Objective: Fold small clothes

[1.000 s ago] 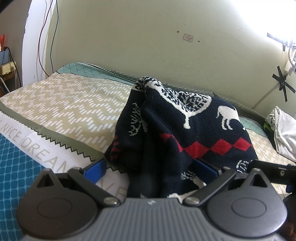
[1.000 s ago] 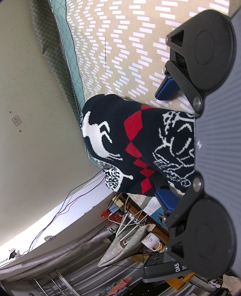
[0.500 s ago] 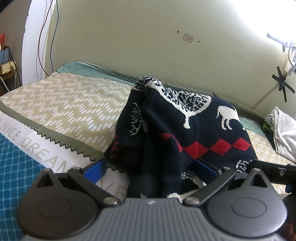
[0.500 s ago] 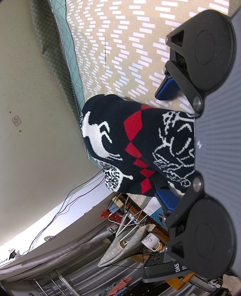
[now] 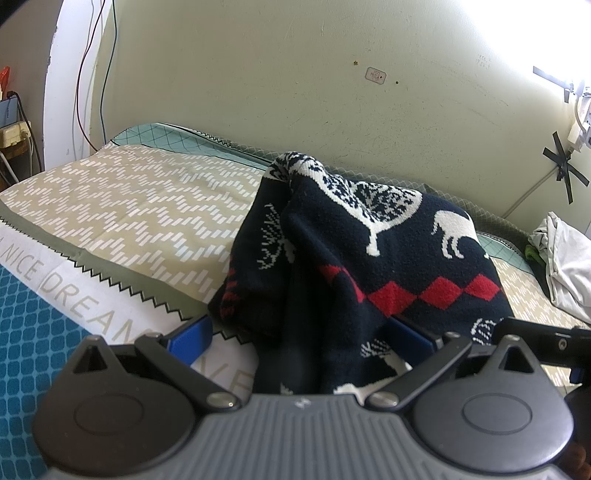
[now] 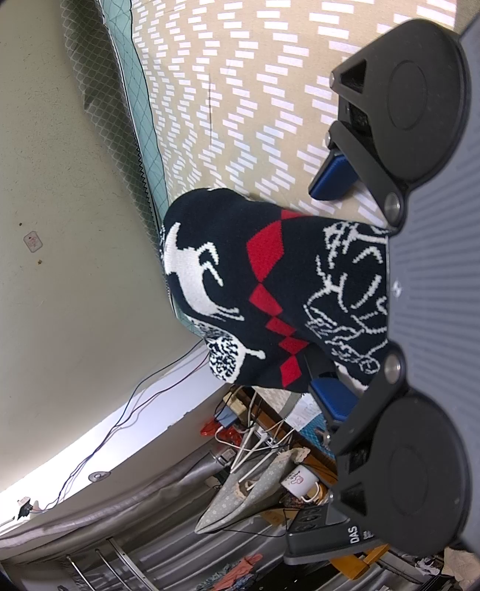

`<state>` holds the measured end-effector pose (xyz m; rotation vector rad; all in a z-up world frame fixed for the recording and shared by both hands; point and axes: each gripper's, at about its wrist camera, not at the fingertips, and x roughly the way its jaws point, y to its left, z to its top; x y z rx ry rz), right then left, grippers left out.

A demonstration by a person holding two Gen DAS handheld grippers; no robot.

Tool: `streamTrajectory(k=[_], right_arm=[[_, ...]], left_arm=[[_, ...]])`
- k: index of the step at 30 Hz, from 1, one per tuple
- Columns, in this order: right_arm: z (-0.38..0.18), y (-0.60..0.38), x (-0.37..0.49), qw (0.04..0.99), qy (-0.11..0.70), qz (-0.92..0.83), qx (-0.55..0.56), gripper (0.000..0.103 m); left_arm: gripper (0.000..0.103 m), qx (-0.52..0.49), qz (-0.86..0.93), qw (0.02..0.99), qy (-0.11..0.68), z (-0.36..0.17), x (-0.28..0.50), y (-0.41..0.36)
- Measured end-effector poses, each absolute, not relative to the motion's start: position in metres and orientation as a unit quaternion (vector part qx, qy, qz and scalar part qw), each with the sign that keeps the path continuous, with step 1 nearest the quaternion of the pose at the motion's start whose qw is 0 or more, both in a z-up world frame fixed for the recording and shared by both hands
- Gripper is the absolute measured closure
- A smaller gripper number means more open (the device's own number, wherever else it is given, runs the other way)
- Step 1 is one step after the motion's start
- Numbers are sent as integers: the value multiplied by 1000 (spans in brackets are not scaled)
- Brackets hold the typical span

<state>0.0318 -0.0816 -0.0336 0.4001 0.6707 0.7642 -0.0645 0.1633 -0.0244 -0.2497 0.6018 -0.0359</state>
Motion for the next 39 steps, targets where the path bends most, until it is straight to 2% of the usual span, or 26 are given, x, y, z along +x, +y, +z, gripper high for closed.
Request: streamTrajectory(k=[15,19,22,24,25,27,30,33,39], right_arm=[[-29,-54,36,866,334,334,163,6],[-29,-47,36,868,335,329,162,10],[-28,-45,35,873,336,318,155,21],[-28,-48,36,873,337,314,163,32],[-28,-49,36,873,336,313,167,34],[-25,-48,31,877,326,311,164,48],[-14,-42,18,893,300,308,130,63],[-6,-42,5,900,279,315,112,70],[4,-75,-23,906,262,315,106,71]], left_arm=[[0,-125,-17,946,299,-25,-61,164],[0,-168,-25,943,287,-25,-65,177],[3,-228,-34,934,273,-28,-68,198],[13,-254,-35,928,269,-30,-68,207],[15,-253,-32,928,270,-30,-67,207],[30,-233,-28,932,277,-29,-64,201],[38,-192,-31,939,285,-27,-63,186],[46,-183,-42,941,282,-26,-65,180],[51,-205,-80,933,285,-23,-76,144]])
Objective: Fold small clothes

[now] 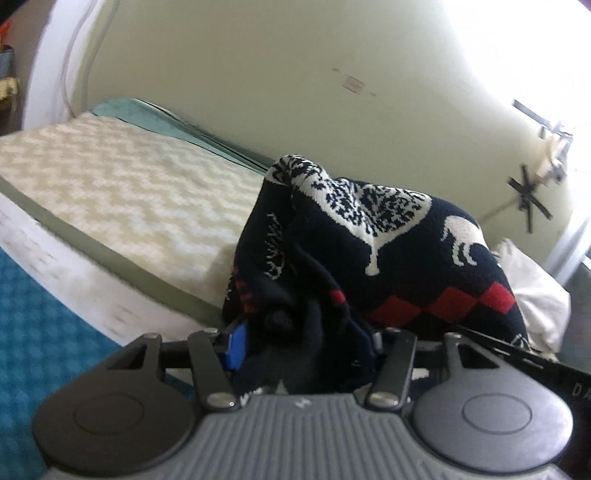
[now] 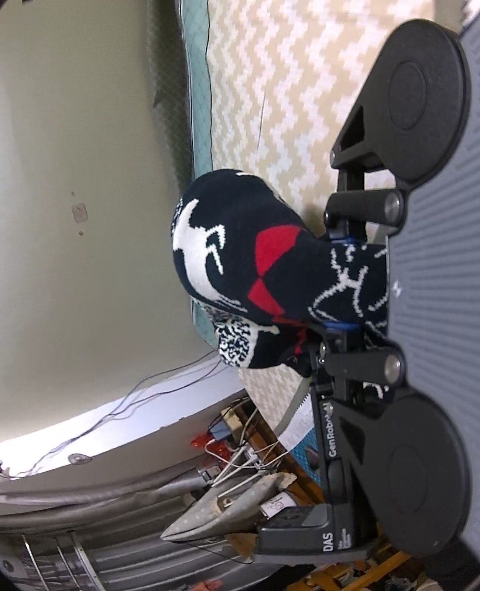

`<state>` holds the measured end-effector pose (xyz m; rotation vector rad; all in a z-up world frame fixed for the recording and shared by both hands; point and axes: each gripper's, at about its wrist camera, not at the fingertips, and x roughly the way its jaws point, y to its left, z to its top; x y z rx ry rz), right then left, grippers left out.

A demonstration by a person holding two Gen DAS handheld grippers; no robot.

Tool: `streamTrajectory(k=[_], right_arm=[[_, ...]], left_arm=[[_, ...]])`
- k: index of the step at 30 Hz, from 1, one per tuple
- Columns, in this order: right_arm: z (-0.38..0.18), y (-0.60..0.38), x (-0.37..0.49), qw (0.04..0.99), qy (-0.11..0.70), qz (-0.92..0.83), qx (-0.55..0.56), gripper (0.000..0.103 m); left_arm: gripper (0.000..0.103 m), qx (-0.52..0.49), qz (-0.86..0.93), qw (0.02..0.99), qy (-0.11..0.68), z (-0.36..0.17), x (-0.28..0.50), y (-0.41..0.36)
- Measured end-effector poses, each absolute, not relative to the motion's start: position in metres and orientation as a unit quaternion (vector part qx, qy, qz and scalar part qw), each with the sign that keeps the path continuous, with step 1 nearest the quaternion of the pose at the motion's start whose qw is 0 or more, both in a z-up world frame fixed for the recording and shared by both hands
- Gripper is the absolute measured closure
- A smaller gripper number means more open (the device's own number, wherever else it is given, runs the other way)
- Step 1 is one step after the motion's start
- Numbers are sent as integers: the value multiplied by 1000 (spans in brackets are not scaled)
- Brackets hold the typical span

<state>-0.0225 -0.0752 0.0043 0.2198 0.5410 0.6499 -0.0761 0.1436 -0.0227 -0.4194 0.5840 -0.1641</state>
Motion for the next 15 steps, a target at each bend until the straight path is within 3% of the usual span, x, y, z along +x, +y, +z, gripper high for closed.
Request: streamTrajectory(k=[8,10,12,15], right_arm=[[23,-180,-64,926,244,258,127,70],[21,-207,-72,929,246,237,139,69],[12,-231,-74,924,260,225,168,68],[-9,-255,-69,899,293,227,235,57]], left_arm=[[52,-152,-195,917,314,-10,-70,38],[43,-130,-211,913,325,-8,-66,14],[13,-119,-219,912,326,-4,-64,1],[4,-118,-216,914,323,2,-65,-3]])
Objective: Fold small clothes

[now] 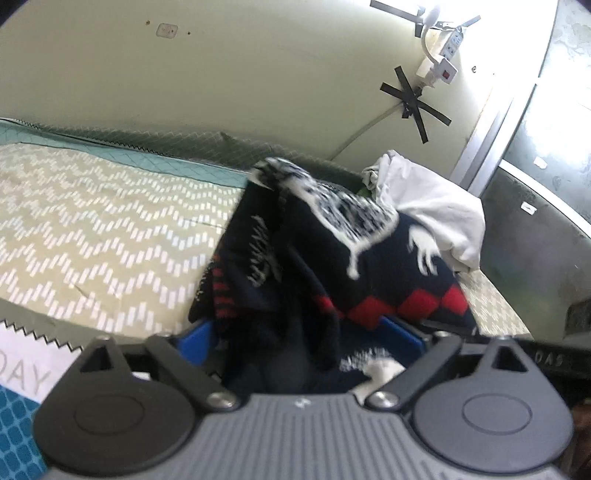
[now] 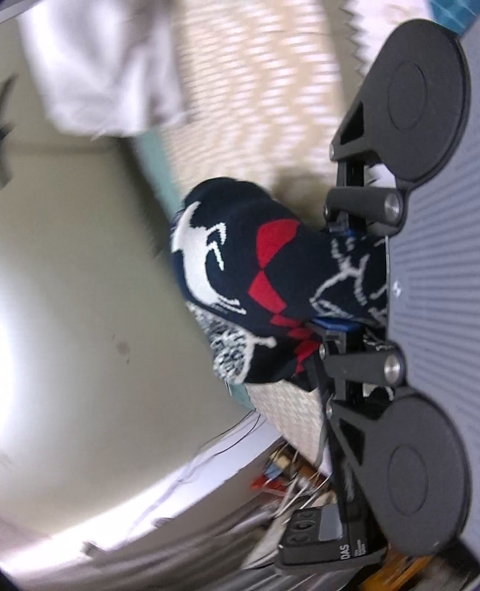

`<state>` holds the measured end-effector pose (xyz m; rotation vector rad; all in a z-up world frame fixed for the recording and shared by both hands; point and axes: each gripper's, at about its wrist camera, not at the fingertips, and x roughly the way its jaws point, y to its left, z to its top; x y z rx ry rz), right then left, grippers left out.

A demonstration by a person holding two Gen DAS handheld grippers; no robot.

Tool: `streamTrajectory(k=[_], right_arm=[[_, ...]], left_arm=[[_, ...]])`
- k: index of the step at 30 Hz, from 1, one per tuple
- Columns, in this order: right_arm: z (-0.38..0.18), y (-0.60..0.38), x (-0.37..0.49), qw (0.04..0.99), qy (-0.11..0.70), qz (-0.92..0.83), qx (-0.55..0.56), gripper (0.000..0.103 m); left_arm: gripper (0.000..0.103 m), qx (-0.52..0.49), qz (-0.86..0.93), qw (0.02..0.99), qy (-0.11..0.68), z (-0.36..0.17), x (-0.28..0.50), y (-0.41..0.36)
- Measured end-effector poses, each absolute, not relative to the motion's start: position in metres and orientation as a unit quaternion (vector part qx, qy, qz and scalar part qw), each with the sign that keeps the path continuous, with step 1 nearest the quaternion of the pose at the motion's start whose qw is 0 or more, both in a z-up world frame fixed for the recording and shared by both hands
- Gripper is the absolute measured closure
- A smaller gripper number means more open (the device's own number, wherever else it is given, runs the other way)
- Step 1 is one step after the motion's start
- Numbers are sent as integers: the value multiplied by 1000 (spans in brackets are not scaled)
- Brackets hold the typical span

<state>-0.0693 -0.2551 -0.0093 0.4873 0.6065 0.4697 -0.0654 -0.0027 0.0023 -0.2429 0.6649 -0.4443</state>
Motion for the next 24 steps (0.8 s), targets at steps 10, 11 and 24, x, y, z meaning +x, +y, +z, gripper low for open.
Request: streamTrajectory(k=[10,11,24], right_arm=[[-22,-279,-63,889,286,234,271,35],[-25,-279,-59,883,293,237,279,35],[58,-158,-6,859,270,393,185,56]], left_arm=[[0,-119,-235,884,387,-5,-49,2],[1,-122,-244,881,388,-11,-48,-4],[60,-234,-237,908,253,51,-70,122]])
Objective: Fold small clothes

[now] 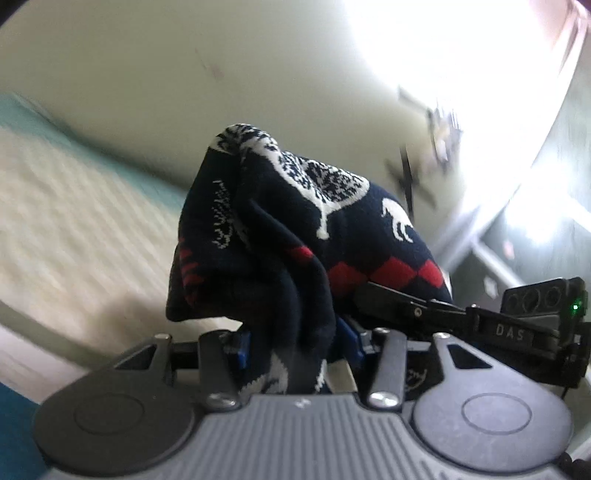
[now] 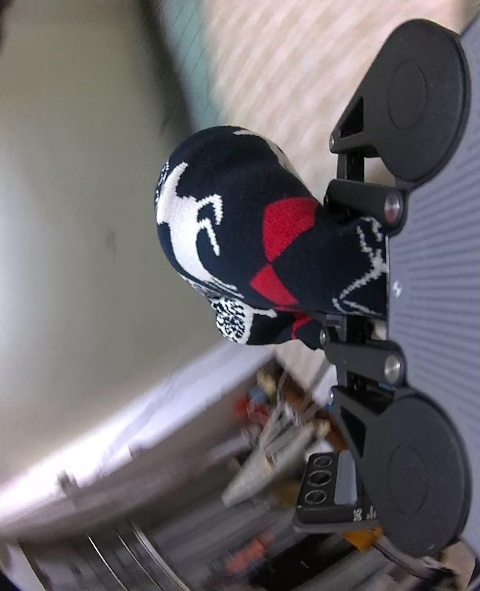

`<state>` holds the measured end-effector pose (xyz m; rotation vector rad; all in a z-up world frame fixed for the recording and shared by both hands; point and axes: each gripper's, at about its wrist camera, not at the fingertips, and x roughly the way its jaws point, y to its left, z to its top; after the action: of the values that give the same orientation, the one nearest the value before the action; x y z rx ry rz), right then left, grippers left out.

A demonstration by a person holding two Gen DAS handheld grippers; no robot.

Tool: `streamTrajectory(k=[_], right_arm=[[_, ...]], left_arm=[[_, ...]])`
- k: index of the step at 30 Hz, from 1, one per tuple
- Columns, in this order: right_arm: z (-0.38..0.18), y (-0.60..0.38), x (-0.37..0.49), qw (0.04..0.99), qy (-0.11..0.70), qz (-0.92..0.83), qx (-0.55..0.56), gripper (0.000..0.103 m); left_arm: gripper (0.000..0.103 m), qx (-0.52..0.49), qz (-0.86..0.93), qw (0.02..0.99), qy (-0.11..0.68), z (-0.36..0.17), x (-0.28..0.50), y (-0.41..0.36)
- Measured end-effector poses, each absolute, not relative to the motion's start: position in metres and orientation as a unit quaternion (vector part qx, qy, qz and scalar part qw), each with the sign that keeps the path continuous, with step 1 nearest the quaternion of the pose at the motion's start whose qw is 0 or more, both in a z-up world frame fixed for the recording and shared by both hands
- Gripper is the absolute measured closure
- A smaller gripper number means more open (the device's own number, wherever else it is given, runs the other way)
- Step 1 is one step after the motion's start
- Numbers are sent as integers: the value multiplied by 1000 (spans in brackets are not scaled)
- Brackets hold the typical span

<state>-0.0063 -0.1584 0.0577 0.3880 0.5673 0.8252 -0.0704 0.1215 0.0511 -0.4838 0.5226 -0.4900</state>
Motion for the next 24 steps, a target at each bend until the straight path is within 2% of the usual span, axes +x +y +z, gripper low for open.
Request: streamTrajectory(k=[4,10,12,13,14,17,22,24], right_arm=[[94,-68,42,834,244,477,134,58],[104,59,143,805,240,531,106,58],[89,96,178,811,250,522,84,43],[75,113,196,827,259,494,71,39],[60,120,209,844,269,460,66,32],[19,121,228,880,289,375,45,32],[0,64,197,890,274,359,64,28],[3,53,180,889,276,355,82,25]], left_arm=[[60,-212,-138,948,193,92,-71,198],[59,-217,-10,959,184,104,-8,287],[58,-217,35,956,196,88,20,306],[56,-218,60,951,212,73,40,318],[55,-217,82,944,234,57,56,326],[59,-217,142,916,306,12,85,336],[54,-211,171,926,262,9,53,316],[47,-202,191,927,252,17,37,300]])
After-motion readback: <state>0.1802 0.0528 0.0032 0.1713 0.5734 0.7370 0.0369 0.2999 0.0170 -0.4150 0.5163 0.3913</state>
